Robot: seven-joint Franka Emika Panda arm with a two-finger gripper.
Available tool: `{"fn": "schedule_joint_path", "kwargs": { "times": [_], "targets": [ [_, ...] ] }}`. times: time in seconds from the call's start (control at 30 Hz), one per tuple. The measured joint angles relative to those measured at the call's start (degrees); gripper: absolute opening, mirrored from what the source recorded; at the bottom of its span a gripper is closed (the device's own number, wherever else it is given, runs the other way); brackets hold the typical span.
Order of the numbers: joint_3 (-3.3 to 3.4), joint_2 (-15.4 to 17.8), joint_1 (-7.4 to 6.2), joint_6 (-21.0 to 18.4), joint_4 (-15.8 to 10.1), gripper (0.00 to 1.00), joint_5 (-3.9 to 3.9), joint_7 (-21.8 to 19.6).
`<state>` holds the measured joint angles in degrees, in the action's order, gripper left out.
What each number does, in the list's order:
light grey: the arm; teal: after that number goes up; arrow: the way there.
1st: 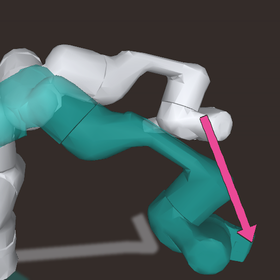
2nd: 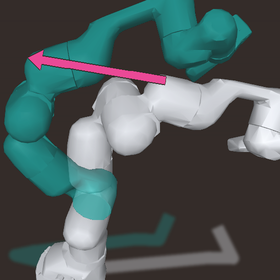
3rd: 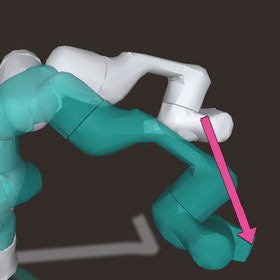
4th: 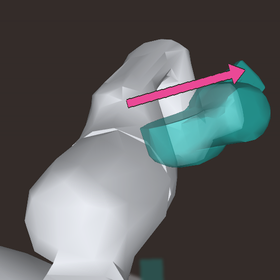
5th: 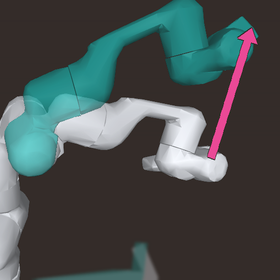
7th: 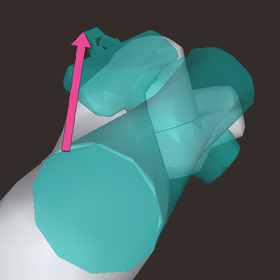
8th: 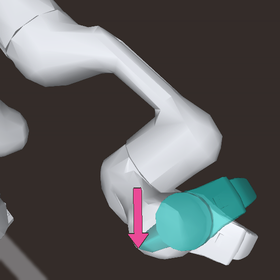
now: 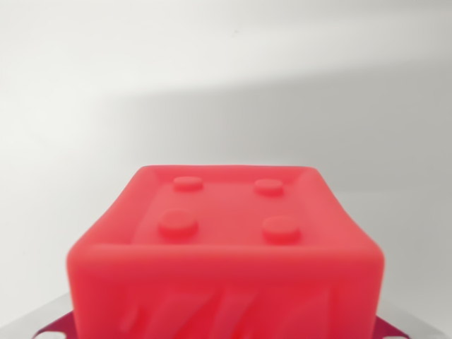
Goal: Destack cube
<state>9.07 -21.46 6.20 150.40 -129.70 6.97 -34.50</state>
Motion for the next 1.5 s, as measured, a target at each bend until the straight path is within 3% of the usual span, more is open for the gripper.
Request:
{"fn": "schedule_joint_path", "kwargs": {
  "times": [0.63,1.07,1.5],
  "targets": [
    [-1.07,0.55,-0.49,4.71,-5.14,0.00,0.00,3.63],
    [-2.41,-4.78,0.47,9.07,-4.29,0.00,0.92,4.60],
    [-3.65,-8.18,1.63,11.59,-3.27,0.00,1.09,4.83]
  ]
}}
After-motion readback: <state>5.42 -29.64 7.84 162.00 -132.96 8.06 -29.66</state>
